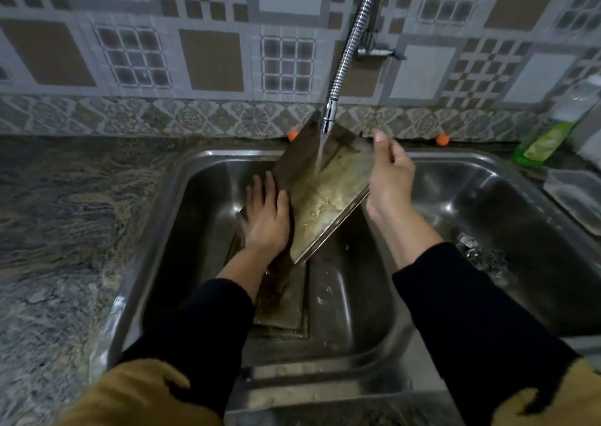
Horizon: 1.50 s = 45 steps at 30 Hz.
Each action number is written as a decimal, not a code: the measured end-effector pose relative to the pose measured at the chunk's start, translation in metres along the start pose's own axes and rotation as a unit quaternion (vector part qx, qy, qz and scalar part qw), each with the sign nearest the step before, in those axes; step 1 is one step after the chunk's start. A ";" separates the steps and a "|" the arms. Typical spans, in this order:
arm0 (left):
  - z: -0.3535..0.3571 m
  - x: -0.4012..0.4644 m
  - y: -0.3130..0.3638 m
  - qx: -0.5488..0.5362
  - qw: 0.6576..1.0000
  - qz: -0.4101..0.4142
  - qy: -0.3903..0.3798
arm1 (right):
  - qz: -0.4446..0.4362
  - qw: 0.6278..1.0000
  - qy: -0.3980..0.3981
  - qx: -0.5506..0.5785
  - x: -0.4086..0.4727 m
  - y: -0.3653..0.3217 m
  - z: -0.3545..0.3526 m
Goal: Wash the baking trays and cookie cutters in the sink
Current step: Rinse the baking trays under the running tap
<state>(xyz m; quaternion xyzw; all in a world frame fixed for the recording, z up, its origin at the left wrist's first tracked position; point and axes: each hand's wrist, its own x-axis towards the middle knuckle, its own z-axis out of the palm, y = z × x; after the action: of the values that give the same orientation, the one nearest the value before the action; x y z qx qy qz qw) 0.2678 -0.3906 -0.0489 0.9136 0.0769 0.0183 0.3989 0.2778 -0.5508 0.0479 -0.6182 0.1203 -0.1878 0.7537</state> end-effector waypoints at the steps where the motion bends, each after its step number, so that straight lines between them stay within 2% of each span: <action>1: 0.004 -0.007 -0.006 -0.002 1.000 0.012 -0.015 | -0.004 1.000 0.015 0.014 0.006 -0.004 -0.002; 5: 0.016 -0.031 -0.007 0.020 0.991 0.127 -0.043 | -0.025 0.999 0.043 0.017 0.022 -0.016 -0.009; 8: 0.014 -0.043 0.005 0.128 0.962 0.236 -0.049 | -0.021 0.998 0.051 0.015 0.028 -0.020 -0.018; 10: 0.014 -0.046 0.014 0.194 0.940 0.277 -0.038 | -0.013 0.998 0.055 0.005 0.029 -0.021 -0.023; 14: 0.012 -0.047 0.033 0.236 0.917 0.321 -0.016 | -0.018 0.997 0.068 0.020 0.030 -0.036 -0.030; 18: 0.007 -0.047 0.060 0.238 0.909 0.341 0.032 | -0.032 0.997 0.065 0.014 0.039 -0.063 -0.042; 20: 0.005 -0.047 0.076 0.224 0.906 0.353 0.058 | -0.025 0.999 0.031 0.022 0.045 -0.079 -0.051; 23: 0.005 -0.045 0.099 0.161 0.913 0.361 0.099 | -0.025 0.997 -0.069 0.036 0.056 -0.093 -0.066; 24: 0.007 -0.046 0.107 0.117 0.918 0.361 0.112 | -0.041 0.996 -0.085 0.001 0.059 -0.092 -0.073; 25: 0.009 -0.047 0.113 0.068 0.925 0.354 0.123 | -0.069 0.992 -0.073 -0.082 0.063 -0.087 -0.082; 27: 0.019 -0.047 0.126 -0.030 0.932 0.337 0.130 | -0.102 0.961 -0.007 -0.258 0.069 -0.072 -0.107; 28: 0.026 -0.049 0.133 -0.072 0.933 0.329 0.123 | -0.087 0.949 0.008 -0.304 0.069 -0.063 -0.120; 32: 0.054 -0.063 0.156 -0.204 0.936 0.281 0.051 | -0.020 0.948 -0.058 -0.313 0.066 -0.032 -0.161; 36: 0.085 -0.077 0.162 -0.240 0.949 0.204 -0.012 | 0.020 0.941 -0.051 -0.335 0.064 -0.019 -0.190; 39: 0.108 -0.083 0.156 -0.180 0.964 0.190 -0.041 | 0.031 0.928 -0.059 -0.367 0.067 -0.008 -0.210; 41: 0.119 -0.079 0.149 -0.067 0.983 0.170 -0.036 | 0.040 0.922 -0.066 -0.379 0.074 0.003 -0.224; 42: 0.124 -0.077 0.144 0.008 0.990 0.131 -0.048 | 0.048 0.918 -0.072 -0.388 0.078 0.009 -0.232; 43: 0.127 -0.076 0.140 0.083 0.990 0.086 -0.077 | 0.058 0.912 -0.078 -0.400 0.082 0.016 -0.240; 45: 0.134 -0.077 0.130 0.207 0.967 0.035 -0.143 | 0.081 0.897 -0.086 -0.427 0.087 0.033 -0.256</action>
<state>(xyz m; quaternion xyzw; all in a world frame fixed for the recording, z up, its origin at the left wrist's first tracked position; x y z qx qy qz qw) 0.2207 -0.5870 -0.0426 0.9715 -0.0111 -0.1152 0.2070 0.2543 -0.8097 -0.0325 -0.8823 0.1732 -0.0032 0.4377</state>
